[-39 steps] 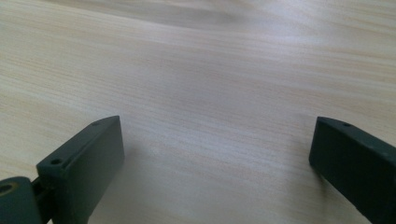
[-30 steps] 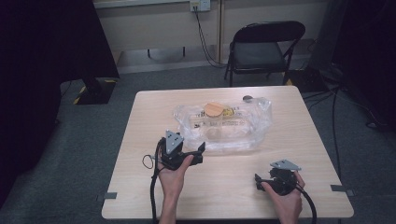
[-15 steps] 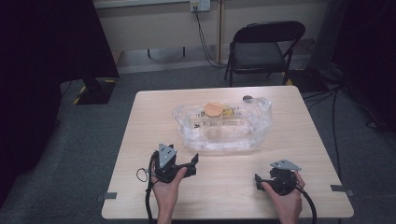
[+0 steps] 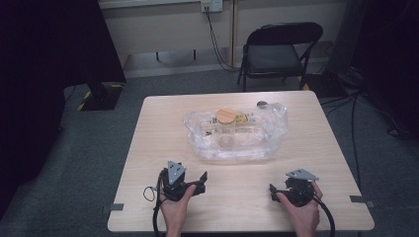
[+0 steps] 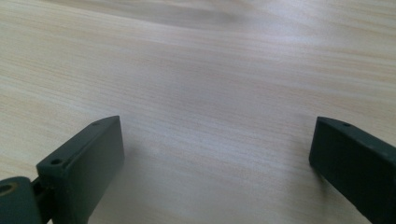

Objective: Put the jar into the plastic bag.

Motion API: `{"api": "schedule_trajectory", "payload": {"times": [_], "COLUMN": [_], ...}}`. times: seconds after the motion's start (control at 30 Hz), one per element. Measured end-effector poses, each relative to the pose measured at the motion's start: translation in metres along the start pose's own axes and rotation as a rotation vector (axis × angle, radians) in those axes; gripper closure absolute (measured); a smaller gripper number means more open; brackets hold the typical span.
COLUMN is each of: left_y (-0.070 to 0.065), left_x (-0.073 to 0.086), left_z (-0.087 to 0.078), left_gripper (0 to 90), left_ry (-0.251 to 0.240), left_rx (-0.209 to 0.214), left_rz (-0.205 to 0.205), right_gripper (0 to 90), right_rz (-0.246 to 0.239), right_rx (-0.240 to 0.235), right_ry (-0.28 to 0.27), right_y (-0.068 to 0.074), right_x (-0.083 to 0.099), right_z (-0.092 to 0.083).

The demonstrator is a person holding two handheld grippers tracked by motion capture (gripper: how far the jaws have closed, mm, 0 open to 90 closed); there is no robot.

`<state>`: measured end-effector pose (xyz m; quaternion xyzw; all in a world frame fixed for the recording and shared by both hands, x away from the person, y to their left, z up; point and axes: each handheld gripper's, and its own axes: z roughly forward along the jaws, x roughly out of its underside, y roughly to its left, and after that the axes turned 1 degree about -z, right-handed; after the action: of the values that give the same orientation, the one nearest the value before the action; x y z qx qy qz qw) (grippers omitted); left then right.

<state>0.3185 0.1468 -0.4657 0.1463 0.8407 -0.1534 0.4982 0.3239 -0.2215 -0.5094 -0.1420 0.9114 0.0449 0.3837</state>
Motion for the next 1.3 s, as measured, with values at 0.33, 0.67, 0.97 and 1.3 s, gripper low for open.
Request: {"api": "schedule_trajectory", "payload": {"times": [0.33, 0.67, 0.97, 1.3], "left_y": [-0.001, -0.001, 0.0, 0.002], "left_x": [0.016, 0.027, 0.033, 0.033], "left_z": [0.014, 0.025, 0.035, 0.04], "left_gripper": [2.8, 2.7, 3.3, 2.6], "left_ry": [0.095, 0.165, 0.232, 0.295], "left_rx": [0.001, -0.044, -0.09, -0.118], "left_rz": [0.012, 0.018, 0.026, 0.018], "right_gripper": [2.5, 2.5, 2.5, 2.5], "right_rz": [0.0, 0.0, 0.0, 0.0], "right_rx": [0.0, 0.0, 0.0, 0.0], "right_ry": [0.0, 0.0, 0.0, 0.0], "right_y": [0.0, 0.0, 0.0, 0.0], "right_x": [0.0, 0.0, 0.0, 0.0], "right_z": [0.0, 0.0, 0.0, 0.0]}}
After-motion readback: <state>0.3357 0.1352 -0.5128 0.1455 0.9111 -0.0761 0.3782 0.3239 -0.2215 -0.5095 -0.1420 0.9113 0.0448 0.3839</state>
